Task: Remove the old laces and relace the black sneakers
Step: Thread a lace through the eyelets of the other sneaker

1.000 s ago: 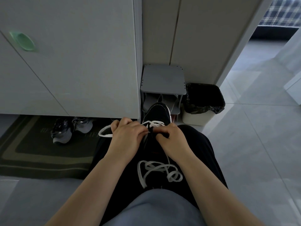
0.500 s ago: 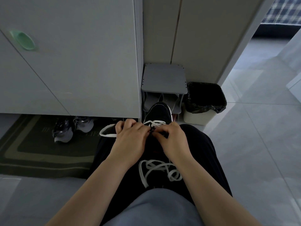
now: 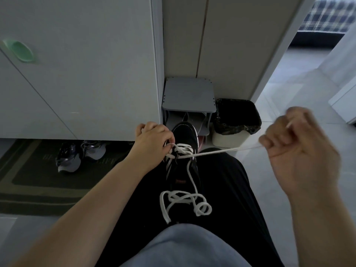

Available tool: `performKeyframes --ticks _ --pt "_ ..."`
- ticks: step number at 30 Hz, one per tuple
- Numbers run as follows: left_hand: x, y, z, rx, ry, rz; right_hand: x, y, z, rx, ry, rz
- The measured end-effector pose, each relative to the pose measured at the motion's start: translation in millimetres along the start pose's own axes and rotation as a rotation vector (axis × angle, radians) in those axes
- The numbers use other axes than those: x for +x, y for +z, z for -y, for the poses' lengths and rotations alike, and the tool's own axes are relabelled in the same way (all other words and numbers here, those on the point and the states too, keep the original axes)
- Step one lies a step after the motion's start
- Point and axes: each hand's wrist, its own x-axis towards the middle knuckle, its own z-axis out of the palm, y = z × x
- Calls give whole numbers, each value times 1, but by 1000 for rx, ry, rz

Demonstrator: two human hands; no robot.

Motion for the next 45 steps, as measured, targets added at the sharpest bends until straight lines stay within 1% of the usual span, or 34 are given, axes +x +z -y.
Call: performKeyframes --ticks 1,2,4,5,6,7,9,11,13,14,16,18,19,20,21,22,23,24,26,27,29,31,32,34,36,41,43,45 --pt "2 -5 -1 -21 8 15 0 3 -6 -160 21 21" --pt "4 -9 -3 -60 5 27 0 7 -16 -407 27 65" --pt "6 -21 -4 -192 -28 39 0 18 -44 -977 48 293" --pt "6 -27 -5 -265 -42 38 0 23 -60 -1180 83 391" --pt "5 -33 -5 -326 -47 28 0 27 -75 -1320 114 441" --pt "5 -40 -6 -369 -52 19 1 30 -89 -1385 146 461" --pt "4 -51 -8 -410 -61 -9 4 40 -107 -1460 146 454" --pt "3 -60 -7 -439 -81 -48 7 41 -114 -1478 112 451" --pt "3 -64 -2 -452 -116 -100 9 35 -106 -1376 110 397" --pt "2 -65 2 -468 -143 -121 9 29 -97 -1280 104 337" --pt "1 -64 11 -505 -209 -150 9 16 -71 -1005 48 139" --pt "-2 -61 18 -518 -290 -145 8 -2 -40 -623 -84 -102" --pt "-5 -58 20 -521 -334 -123 8 -12 -25 -449 -163 -190" --pt "-8 -54 21 -522 -374 -91 6 -20 -12 -321 -238 -237" --pt "-13 -50 22 -518 -406 -59 3 -26 -3 -241 -295 -234" --pt "-17 -45 23 -512 -430 -34 0 -30 4 -234 -326 -195" --pt "-22 -41 22 -513 -447 -20 -3 -30 9 -315 -329 -146" --pt "-26 -37 22 -521 -458 -14 -5 -30 11 -464 -305 -90" --pt "-32 -30 20 -529 -469 -8 -8 -26 8 -793 -222 72" --pt "-35 -28 18 -525 -472 -14 -8 -22 4 -920 -194 154" --pt "-40 -24 14 -532 -483 -50 -6 -11 -10 -1078 -185 230" --pt "-45 -21 9 -566 -502 -120 -4 2 -32 -1098 -155 259" --pt "-46 -19 6 -587 -516 -163 -3 9 -46 -1121 -125 298" --pt "-50 -14 0 -624 -541 -236 -2 22 -73 -1259 -74 407" --pt "-53 -9 -5 -625 -540 -276 1 30 -95 -1364 -55 439" --pt "-59 -4 -2 -600 -533 -323 9 38 -116 -1473 41 383" --pt "-60 -2 1 -572 -519 -299 12 34 -113 -1451 79 358" --pt "-60 0 4 -506 -514 -254 12 27 -100 -1375 138 315"
